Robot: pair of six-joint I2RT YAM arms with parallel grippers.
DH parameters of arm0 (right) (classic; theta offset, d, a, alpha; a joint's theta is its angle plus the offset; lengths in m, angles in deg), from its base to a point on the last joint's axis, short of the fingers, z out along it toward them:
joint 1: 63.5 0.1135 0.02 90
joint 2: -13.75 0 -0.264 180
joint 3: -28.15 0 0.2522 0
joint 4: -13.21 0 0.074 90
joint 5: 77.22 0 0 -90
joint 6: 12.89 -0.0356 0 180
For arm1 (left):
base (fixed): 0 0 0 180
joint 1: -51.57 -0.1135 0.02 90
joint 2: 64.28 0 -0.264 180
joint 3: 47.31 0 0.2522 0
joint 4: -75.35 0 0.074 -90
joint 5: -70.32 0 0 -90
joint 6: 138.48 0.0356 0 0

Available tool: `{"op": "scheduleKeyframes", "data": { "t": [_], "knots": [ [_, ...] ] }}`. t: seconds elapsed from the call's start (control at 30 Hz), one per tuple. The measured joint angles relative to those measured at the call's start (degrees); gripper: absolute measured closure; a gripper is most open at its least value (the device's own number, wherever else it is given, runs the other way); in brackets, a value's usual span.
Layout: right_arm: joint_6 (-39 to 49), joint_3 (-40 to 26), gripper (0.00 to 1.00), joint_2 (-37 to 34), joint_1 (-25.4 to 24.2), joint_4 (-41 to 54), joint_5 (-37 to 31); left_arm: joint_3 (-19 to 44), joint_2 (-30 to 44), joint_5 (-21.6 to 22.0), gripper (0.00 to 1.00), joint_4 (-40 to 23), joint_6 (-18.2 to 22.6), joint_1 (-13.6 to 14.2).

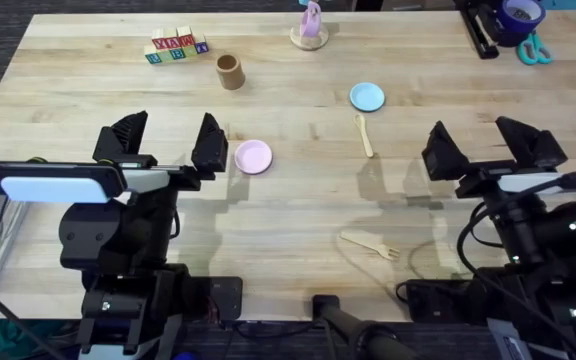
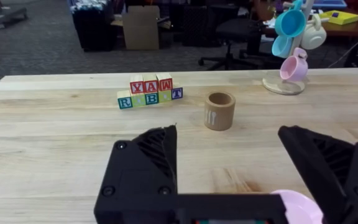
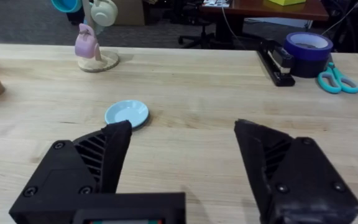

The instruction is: Pick up a utensil and set it on the pink plate, then put the other utensil in the container.

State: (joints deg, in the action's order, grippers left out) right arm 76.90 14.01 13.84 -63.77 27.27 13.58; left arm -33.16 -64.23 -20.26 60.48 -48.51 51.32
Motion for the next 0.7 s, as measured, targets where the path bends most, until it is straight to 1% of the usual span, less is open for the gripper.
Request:
{"op": "scheduleKeyframes", "data": {
  "t": [0.4, 0.7],
  "knots": [
    [0.0, -0.11, 0.006, -0.06, 0.0, 1.09, 0.02, 0.0, 0.0, -0.02, 0.008, -0.02, 0.09, 0.0],
    [-0.81, -0.21, 0.005, -0.07, 0.0, 1.43, -0.15, 0.0, 0.0, 0.0, 0.008, -0.08, 0.92, 0.0]
  ]
}}
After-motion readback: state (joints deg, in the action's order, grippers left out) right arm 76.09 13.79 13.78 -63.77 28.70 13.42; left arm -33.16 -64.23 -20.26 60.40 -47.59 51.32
